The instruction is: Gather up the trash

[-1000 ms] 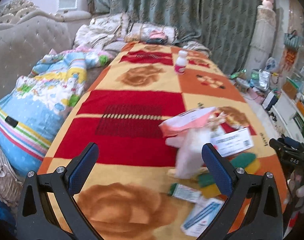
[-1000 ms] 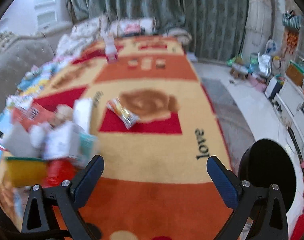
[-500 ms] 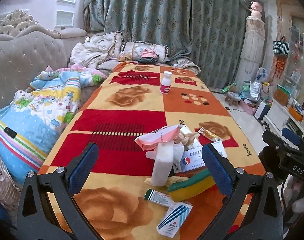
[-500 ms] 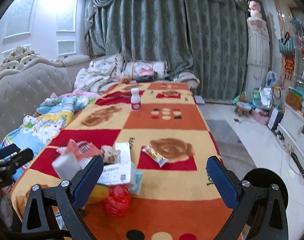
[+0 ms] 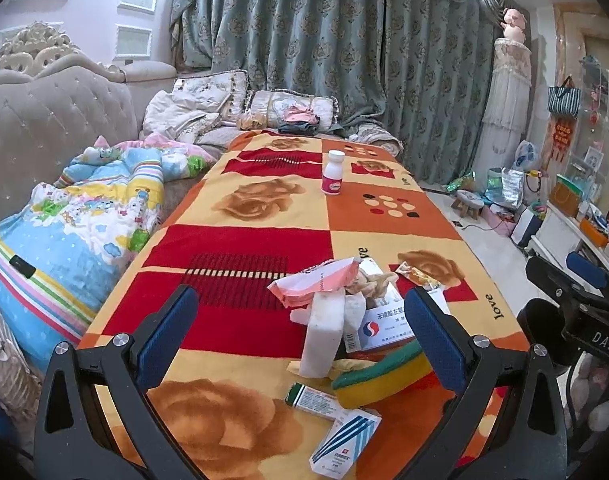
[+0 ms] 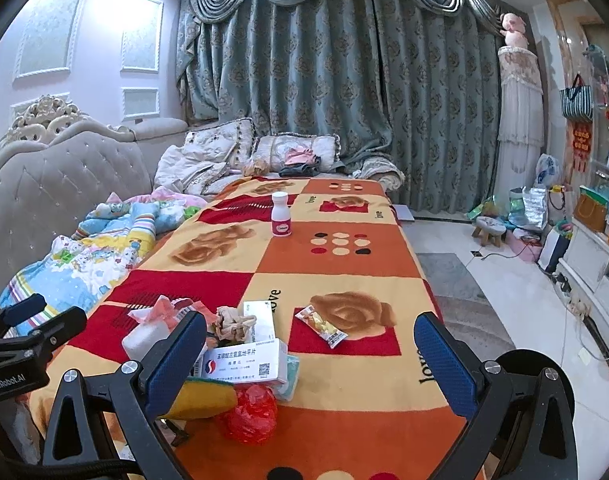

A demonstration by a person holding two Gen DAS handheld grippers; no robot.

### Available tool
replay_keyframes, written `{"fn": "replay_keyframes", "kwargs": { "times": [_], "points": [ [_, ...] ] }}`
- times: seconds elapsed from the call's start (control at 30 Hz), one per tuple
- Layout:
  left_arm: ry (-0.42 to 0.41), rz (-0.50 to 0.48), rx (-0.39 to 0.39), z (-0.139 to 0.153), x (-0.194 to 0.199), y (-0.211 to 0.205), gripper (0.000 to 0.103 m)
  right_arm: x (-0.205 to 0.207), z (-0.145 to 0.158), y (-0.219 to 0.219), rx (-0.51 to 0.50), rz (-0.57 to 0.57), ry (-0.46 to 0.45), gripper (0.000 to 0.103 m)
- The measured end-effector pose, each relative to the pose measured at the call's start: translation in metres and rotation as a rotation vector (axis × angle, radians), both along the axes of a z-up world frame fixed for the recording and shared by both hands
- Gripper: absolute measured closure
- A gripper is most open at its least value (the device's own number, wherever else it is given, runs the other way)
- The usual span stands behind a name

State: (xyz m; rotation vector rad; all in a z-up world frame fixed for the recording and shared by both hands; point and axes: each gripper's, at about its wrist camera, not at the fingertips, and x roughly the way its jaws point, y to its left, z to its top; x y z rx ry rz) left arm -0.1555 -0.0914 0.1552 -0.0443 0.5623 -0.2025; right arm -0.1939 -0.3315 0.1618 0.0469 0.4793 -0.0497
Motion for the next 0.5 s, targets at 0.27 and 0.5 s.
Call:
{"fn": "replay_keyframes", "kwargs": {
  "times": [0.27,0.5],
  "points": [
    [0.004,0.004,-0.004,-0.0027,0.0015,0.0001,0.000,0.0021,0.0011,0.0021,-0.004,0.001,0.004,0.000],
    [0.006,0.003,-0.006,-0.0028,0.0021,-0.0012,0.000,0.0030,0.0010,0.0018,-0.002,0.002,0.008,0.000]
  ]
}}
